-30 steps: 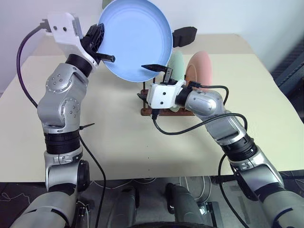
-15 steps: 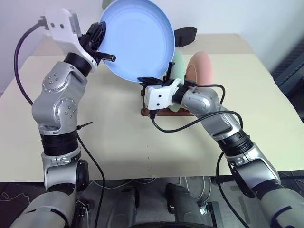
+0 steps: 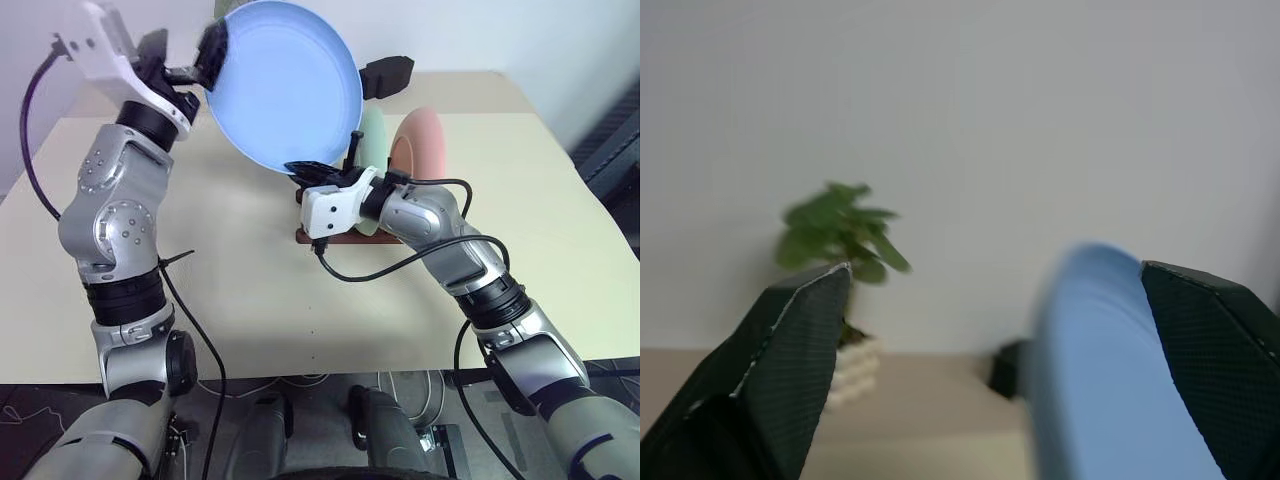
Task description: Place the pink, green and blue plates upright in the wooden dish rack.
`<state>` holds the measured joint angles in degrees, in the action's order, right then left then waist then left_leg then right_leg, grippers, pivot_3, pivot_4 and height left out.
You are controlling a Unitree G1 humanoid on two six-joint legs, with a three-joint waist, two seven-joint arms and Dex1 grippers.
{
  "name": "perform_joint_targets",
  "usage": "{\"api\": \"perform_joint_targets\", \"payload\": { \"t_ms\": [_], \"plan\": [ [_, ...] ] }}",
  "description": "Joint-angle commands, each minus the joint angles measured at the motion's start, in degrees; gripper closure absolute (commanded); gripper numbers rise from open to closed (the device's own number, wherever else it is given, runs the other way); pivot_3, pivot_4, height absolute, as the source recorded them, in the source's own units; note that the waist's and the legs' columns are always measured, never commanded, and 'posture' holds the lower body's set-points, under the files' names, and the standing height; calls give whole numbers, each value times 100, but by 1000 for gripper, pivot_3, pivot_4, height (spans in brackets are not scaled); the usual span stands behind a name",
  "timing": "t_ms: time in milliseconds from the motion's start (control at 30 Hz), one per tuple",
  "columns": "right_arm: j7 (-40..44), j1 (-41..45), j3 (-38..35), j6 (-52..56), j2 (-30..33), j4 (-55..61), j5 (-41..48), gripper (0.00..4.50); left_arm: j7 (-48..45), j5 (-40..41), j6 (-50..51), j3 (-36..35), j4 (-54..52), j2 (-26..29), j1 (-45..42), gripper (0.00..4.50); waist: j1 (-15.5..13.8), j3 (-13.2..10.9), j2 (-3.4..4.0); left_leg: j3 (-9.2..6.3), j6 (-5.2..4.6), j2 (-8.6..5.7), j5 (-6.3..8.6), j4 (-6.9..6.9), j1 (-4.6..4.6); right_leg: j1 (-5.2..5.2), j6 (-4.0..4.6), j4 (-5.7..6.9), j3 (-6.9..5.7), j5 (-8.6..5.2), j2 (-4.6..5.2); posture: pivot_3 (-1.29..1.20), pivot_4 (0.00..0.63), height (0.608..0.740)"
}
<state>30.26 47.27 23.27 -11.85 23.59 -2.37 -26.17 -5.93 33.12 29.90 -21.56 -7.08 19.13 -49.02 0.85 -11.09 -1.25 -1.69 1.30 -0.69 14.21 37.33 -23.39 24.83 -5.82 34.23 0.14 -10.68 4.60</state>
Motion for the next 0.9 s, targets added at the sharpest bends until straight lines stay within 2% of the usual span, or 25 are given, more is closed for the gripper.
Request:
{"api": "perform_joint_targets", "payload": {
  "t_ms": [33,133,267,400,533,633,767,900],
  "plan": [
    [-130,186,-354,-166,-151,363,318,4500,219,-252,-519,-374,244,244,-160,46,4,0,0,0,0,0,0,-1,1,0,0,0,0,0,0,0,150,736],
    [-90,186,-467,-158,-279,447,560,4500,265,-444,-739,-424,523,419,-111,46,0,0,0,0,1,0,-1,-4,2,0,0,1,0,0,-1,0,150,736],
    [144,59,-688,275,-669,775,1400,4500,162,-679,-1035,-638,1113,779,144,46,9,0,1,0,2,0,-1,-4,3,-1,0,3,0,0,0,0,150,736],
    [379,-108,-878,1138,-1030,1264,2311,4500,-508,-821,-1148,-352,1329,1073,713,46,4,0,0,-1,2,1,-1,-7,5,-1,0,10,-1,0,0,0,150,736],
    [409,-207,-1137,2108,-1387,1746,3203,4500,-1281,-686,-1297,-212,1330,1105,1287,46,-12,1,0,-3,2,2,-1,-4,4,-1,1,13,-1,1,1,0,150,736],
    [291,-271,-1429,2969,-1673,2106,4051,4500,-2038,-389,-1381,-158,1155,1022,1866,46,0,1,1,-3,4,5,-2,-4,5,-2,4,13,-2,2,1,0,150,736],
    [-138,-571,-1858,4285,-2074,2548,5273,4500,-2913,-203,-1118,309,531,1052,2861,46,8,2,2,-2,3,13,-2,-14,7,3,5,14,-2,2,1,0,150,736],
    [-584,-726,-2126,5019,-2297,2775,5957,4500,-3365,-230,-963,692,49,1189,3370,46,-7,1,4,-3,4,23,-2,-14,6,7,14,17,-2,5,0,0,150,736]
  ]
}}
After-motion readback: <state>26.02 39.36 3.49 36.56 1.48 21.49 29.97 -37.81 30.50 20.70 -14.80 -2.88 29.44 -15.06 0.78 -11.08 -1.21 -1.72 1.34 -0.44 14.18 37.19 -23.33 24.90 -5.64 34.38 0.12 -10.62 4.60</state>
